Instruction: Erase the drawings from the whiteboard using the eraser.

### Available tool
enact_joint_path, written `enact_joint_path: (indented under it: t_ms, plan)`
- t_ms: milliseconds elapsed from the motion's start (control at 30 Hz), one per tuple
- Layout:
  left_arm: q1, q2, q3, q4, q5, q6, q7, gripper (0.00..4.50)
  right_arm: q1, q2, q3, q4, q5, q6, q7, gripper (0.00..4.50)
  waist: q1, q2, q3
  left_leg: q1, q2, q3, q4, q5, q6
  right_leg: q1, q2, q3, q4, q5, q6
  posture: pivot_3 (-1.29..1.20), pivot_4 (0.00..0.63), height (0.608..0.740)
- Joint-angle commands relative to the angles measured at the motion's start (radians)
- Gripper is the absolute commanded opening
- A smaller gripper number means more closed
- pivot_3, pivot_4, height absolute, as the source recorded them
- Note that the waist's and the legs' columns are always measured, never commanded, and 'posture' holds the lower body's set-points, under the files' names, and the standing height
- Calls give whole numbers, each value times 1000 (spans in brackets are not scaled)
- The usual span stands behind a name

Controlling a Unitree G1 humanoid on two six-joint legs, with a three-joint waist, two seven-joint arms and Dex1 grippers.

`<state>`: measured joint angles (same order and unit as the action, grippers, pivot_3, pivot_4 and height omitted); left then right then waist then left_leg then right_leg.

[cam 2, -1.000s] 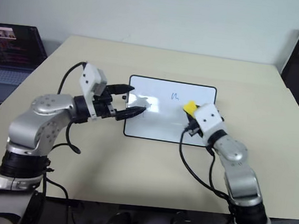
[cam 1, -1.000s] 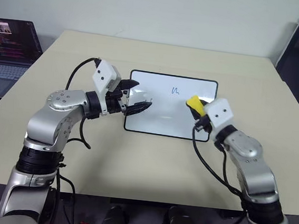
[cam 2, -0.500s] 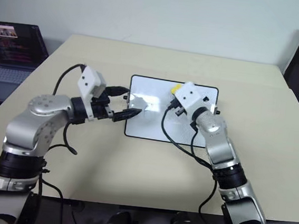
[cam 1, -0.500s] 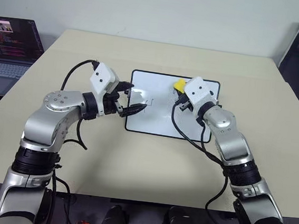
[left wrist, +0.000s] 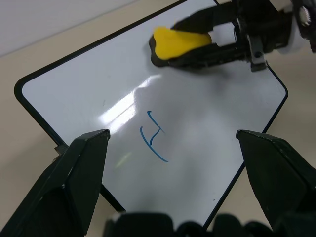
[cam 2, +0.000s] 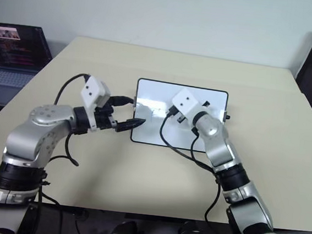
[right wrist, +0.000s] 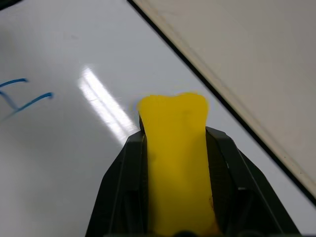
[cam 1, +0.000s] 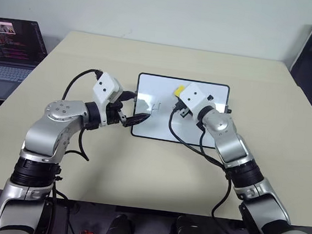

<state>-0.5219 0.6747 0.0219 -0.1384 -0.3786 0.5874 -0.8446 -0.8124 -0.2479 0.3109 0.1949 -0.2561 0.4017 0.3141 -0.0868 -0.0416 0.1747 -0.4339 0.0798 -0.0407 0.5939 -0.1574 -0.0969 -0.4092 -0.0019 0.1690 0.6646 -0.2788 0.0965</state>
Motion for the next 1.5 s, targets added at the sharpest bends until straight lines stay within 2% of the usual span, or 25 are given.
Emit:
enact_joint_path:
  t_ms: [33,200,433,533,700,767,867,967,1067,1167,1333,1500]
  plan:
    - [1,8,8,-33,-1,-13,-2,4500,38,-40,0,-4,7,62,87,1238,2,0,0,0,0,0,0,0,0,0,0,0,0,0,0,0,150,740]
    - [5,8,9,-34,0,-17,-3,4500,85,-47,9,-83,44,140,192,1228,1,0,0,1,0,-2,0,0,0,2,0,-1,0,1,2,0,150,740]
    - [8,5,6,-33,-1,-22,-8,4500,-4,-32,-81,26,0,45,-14,1228,-1,0,0,2,0,-2,2,3,0,2,0,-1,0,3,-4,0,150,740]
    - [10,4,6,-34,-2,-24,-10,4500,10,-45,-61,38,6,56,27,1228,3,-1,0,2,0,-2,2,3,1,3,0,-1,0,3,-4,0,150,740]
    - [11,2,7,-36,-1,-25,-10,4500,83,-93,35,-60,24,136,222,1228,1,-1,-1,2,0,-2,1,3,1,3,0,-2,-1,2,-3,0,150,740]
    - [10,2,7,-36,-1,-26,-11,4500,92,-103,55,-91,19,148,258,1228,-1,-1,-1,2,0,-2,0,3,1,3,0,-2,-1,2,-3,0,150,740]
    - [9,0,6,-36,-1,-25,-10,4500,65,-83,30,-68,-1,123,198,1228,-5,-1,-1,3,0,-2,1,3,1,3,0,-1,0,2,-4,0,150,740]
    - [11,-2,5,-40,-2,-23,-10,4500,11,-68,-24,0,-29,61,58,1228,-5,-1,0,3,0,-2,1,3,1,3,0,-1,0,3,-5,0,150,740]
    - [17,-3,5,-47,-3,-21,-9,4500,-16,-70,-49,38,-30,32,9,1228,-3,-1,0,3,0,-2,1,5,1,3,0,-1,0,4,-5,0,150,740]
    - [21,-3,6,-48,-3,-22,-8,4500,15,-87,-39,31,-16,62,58,1228,0,-1,-1,3,-1,-2,1,5,1,4,0,-1,-1,4,-5,0,150,740]
    - [20,-8,14,-54,-13,-12,0,4500,117,-129,21,-99,-6,143,192,1228,1,-1,-1,2,0,-2,-1,5,1,3,0,-1,-2,2,-3,0,150,740]
    - [14,-4,10,-37,-8,-20,-1,4500,159,-143,37,-175,-28,166,212,1227,-1,-1,-1,2,0,-2,0,5,1,3,0,-1,-1,2,-4,0,150,740]
